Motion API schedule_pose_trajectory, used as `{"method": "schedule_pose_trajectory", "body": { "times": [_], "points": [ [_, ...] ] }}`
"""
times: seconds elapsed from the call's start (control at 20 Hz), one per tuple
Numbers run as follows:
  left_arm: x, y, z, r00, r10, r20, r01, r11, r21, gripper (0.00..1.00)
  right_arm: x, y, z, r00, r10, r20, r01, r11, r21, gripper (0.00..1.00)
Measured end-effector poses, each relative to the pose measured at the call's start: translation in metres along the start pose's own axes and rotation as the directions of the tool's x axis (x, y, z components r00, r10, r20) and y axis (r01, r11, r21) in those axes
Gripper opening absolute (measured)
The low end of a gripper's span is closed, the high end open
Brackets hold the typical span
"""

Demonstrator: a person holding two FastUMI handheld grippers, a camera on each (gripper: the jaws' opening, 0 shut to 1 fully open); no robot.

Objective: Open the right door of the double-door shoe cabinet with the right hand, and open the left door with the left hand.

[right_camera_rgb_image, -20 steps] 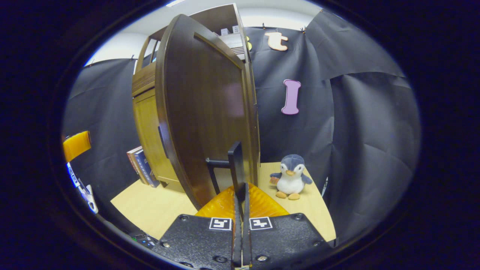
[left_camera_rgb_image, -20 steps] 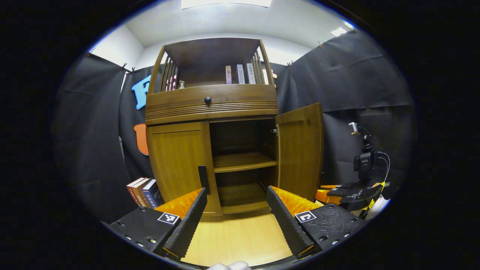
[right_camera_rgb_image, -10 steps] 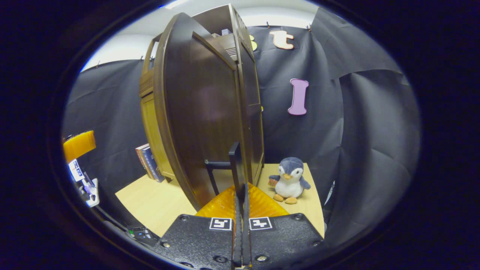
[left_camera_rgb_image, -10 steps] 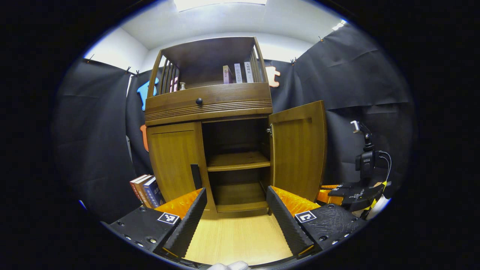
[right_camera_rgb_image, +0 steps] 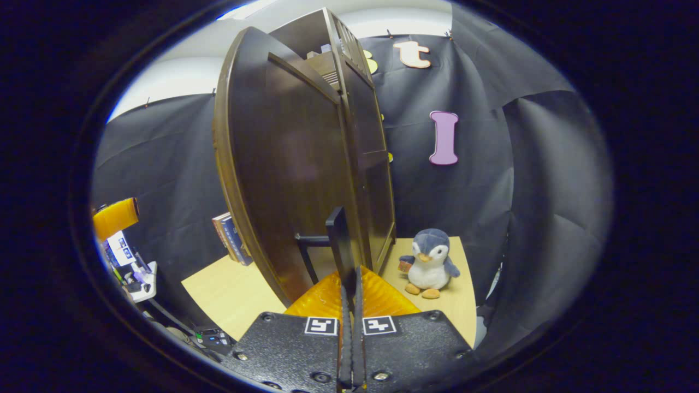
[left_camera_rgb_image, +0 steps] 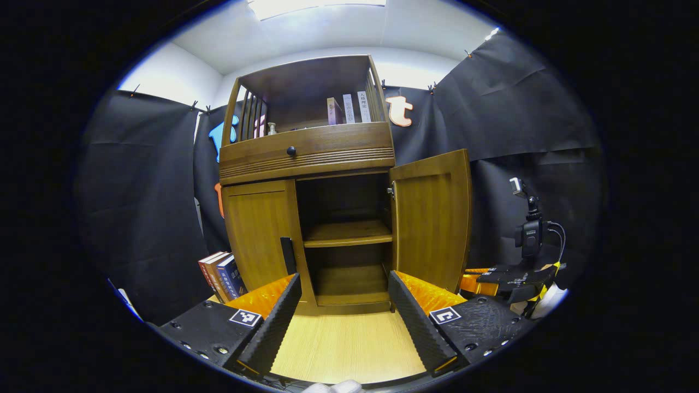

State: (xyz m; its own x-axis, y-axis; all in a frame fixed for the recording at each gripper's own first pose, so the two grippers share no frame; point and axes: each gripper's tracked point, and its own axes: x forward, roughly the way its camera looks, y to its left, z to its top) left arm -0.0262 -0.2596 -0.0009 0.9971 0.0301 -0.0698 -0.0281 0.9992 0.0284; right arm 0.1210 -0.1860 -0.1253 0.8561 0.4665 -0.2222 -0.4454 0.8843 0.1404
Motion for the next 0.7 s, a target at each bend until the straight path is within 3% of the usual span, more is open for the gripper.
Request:
{"method": "schedule_pose_trajectory", "body": {
  "times": [0.15,0.35,0.4,0.45,0.5,0.7],
  "points": [
    [-0.003,-0.001,0.003,1.000,0.010,0.002,-0.010,1.000,0.004,0.96,-0.001,0.000,-0.001,1.000,-0.004,0.007,0.004,0.999,-0.048,0.04],
    [-0.003,-0.002,0.006,1.000,0.007,0.006,-0.007,1.000,0.014,0.96,-0.016,-0.001,-0.004,1.000,0.007,0.011,-0.007,0.999,-0.039,0.13],
    [-0.003,-0.002,0.006,1.000,0.003,0.008,-0.003,1.000,0.018,0.96,-0.024,-0.003,-0.005,1.000,0.003,0.013,-0.002,0.999,-0.037,0.11],
    [-0.003,-0.003,0.007,1.000,-0.001,0.011,0.000,1.000,0.017,0.96,-0.032,-0.006,-0.007,1.000,-0.025,0.014,0.025,0.999,-0.037,0.22],
    [-0.002,-0.003,0.008,1.000,-0.003,0.014,0.003,1.000,0.014,0.96,-0.040,-0.014,-0.006,0.998,-0.063,0.024,0.064,0.997,-0.042,0.22],
    [0.001,0.006,0.004,1.000,-0.007,0.016,0.007,1.000,-0.004,0.96,-0.076,-0.014,0.016,0.989,-0.125,0.075,0.124,0.992,0.010,0.68]
  ]
}}
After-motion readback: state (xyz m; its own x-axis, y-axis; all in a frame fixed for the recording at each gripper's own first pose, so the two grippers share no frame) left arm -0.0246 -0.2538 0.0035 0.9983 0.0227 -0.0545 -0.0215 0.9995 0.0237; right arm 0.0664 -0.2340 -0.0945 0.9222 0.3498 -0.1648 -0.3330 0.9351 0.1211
